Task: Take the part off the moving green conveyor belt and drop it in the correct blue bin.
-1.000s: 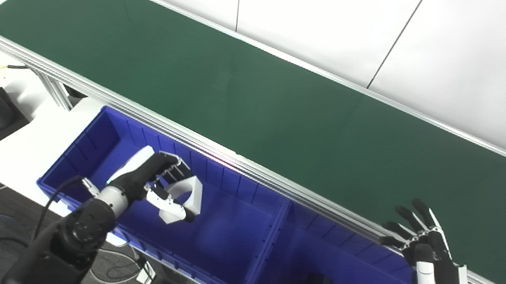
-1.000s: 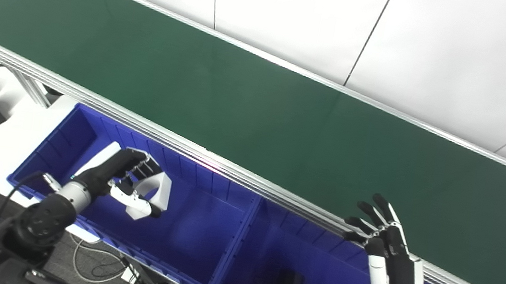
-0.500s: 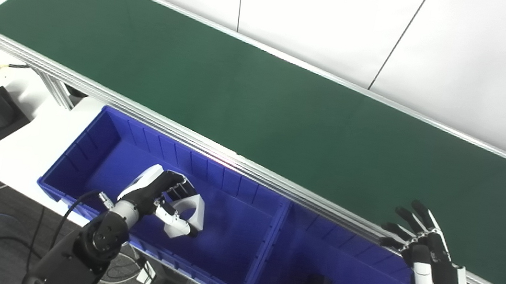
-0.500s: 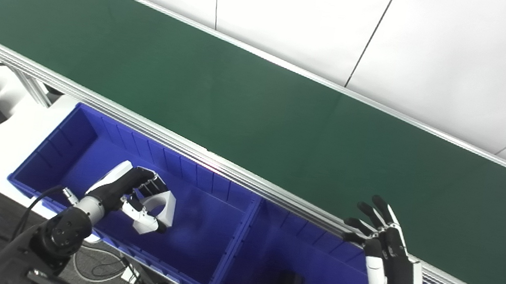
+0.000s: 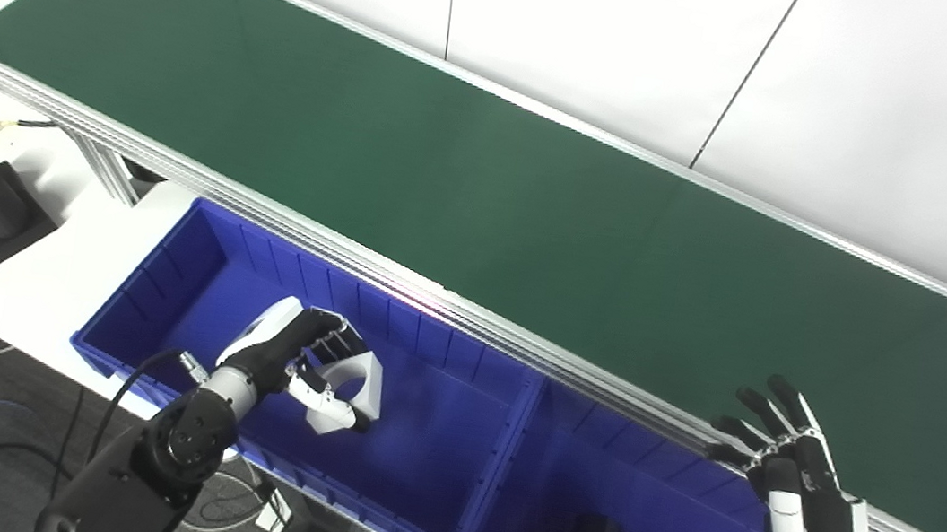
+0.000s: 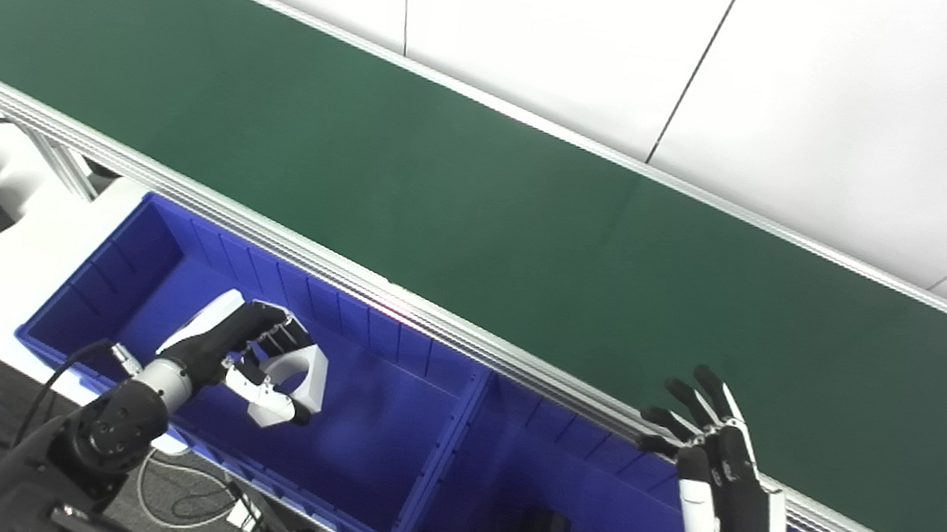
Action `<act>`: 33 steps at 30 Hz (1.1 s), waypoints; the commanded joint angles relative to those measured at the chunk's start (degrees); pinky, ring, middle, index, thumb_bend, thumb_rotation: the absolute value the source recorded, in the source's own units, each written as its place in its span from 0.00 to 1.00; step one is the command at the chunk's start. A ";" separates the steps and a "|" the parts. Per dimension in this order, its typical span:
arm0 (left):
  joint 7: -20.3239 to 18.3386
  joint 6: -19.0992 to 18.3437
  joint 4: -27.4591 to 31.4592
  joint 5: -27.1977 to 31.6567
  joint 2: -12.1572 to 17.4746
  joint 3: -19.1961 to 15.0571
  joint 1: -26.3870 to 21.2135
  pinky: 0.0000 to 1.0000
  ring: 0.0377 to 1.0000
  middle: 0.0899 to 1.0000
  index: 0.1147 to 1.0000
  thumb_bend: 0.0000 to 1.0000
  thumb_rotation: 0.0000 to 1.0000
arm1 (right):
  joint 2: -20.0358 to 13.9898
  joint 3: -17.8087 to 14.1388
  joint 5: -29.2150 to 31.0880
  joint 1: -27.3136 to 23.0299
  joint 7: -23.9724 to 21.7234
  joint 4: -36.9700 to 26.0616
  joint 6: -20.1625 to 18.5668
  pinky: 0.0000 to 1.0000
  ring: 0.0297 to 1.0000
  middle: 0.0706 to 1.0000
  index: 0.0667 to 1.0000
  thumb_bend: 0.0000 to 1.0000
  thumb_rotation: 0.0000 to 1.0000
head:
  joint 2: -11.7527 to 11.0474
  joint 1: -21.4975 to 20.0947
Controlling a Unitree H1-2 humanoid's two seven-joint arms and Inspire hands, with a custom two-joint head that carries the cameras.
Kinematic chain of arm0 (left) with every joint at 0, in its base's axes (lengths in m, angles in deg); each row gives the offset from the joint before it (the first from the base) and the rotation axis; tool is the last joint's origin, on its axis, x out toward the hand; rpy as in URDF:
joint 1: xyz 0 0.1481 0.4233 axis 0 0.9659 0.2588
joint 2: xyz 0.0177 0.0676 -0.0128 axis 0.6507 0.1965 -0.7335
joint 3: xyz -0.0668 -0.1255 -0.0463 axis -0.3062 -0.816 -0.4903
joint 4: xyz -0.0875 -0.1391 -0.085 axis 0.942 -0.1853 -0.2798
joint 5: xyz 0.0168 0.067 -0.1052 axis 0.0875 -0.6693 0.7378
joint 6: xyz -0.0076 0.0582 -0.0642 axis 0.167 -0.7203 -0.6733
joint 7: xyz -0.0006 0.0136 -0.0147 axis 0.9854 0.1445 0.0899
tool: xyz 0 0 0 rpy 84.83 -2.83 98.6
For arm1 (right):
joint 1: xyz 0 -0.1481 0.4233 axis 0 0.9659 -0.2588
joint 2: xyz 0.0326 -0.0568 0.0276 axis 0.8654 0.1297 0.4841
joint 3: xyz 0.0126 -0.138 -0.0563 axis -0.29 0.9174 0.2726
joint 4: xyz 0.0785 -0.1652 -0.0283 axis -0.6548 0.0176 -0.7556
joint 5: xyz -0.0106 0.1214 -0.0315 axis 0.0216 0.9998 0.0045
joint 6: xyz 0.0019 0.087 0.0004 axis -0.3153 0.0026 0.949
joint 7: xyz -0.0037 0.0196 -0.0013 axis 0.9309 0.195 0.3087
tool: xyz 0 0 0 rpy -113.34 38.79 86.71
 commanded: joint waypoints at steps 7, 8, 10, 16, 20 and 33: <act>-4.51 -5.07 6.87 -1.89 4.58 2.20 -0.10 0.69 0.81 0.86 0.85 0.90 0.62 | 0.26 0.02 -0.16 -0.10 -0.10 -1.57 0.55 0.57 0.70 0.81 0.88 0.57 0.73 | -0.39 -0.27; -4.74 -5.02 7.16 -1.68 4.81 2.26 -0.05 0.73 0.85 0.89 0.88 0.94 0.70 | 0.27 0.02 -0.14 -0.08 -0.12 -1.60 0.48 0.58 0.70 0.81 0.87 0.56 0.73 | -0.40 -0.22; -5.54 -5.23 7.84 -1.21 5.22 2.29 0.03 0.77 0.89 0.92 0.92 0.96 0.79 | 0.26 0.07 -0.21 -0.03 -0.18 -1.65 0.54 0.58 0.70 0.81 0.88 0.56 0.72 | -0.46 -0.23; -7.32 -6.65 11.15 -0.30 5.57 1.86 0.36 0.79 0.91 0.94 0.97 1.00 0.85 | 0.28 0.19 -0.44 0.03 -0.26 -1.42 0.93 0.59 0.71 0.81 0.88 0.56 0.71 | -1.01 -0.77; -5.80 -4.75 12.90 3.30 3.82 -0.35 1.29 0.77 0.88 0.91 0.94 0.99 0.88 | 0.41 0.25 -0.12 0.19 -0.29 -1.39 1.01 0.59 0.71 0.81 0.88 0.56 0.70 | -1.36 -1.29; -5.29 5.68 27.26 15.64 -2.45 -1.20 0.93 0.69 0.74 0.77 0.78 0.99 0.75 | 1.65 1.44 -3.25 0.52 0.32 0.62 2.58 0.59 0.69 0.80 0.87 0.62 0.70 | -4.86 -7.17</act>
